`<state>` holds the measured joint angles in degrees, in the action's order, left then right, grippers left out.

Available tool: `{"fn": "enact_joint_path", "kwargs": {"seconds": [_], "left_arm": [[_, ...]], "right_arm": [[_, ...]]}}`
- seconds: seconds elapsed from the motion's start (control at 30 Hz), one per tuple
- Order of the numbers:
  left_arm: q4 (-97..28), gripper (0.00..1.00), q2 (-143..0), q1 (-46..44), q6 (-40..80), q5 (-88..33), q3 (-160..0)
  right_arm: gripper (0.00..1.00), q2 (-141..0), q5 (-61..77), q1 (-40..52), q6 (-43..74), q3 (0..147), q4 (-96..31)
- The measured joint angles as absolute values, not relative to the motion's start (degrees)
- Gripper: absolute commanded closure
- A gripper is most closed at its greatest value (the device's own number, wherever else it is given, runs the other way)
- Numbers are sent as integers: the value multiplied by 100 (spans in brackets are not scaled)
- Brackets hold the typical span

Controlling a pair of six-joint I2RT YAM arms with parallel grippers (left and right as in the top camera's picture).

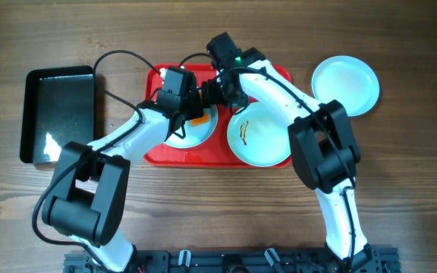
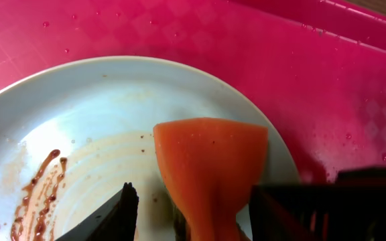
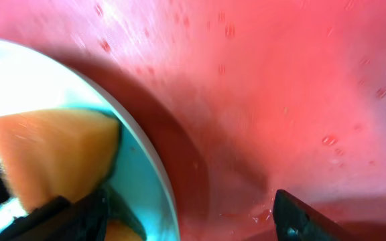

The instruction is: Clean dirty plates on tray and stack at the side

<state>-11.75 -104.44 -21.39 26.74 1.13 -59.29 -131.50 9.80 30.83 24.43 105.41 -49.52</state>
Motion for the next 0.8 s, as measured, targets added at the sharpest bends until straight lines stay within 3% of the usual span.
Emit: {"fn": "enact_joint_path", "kwargs": {"seconds": [0.4, 0.67, 0.8], "left_arm": [[-1149, 49, -10447, -2213, 2692, 8, -5929], [-1149, 50, -10538, -2213, 2694, 8, -5929], [-1127, 57, -10628, -2213, 2707, 8, -5929]], "right_arm": [[20, -12986, 1389, 2322, 2504, 10541, -4971], [20, -12984, 1509, 2333, 2477, 10541, -5113], [24, -12984, 1542, 2353, 2477, 10541, -5183]]}}
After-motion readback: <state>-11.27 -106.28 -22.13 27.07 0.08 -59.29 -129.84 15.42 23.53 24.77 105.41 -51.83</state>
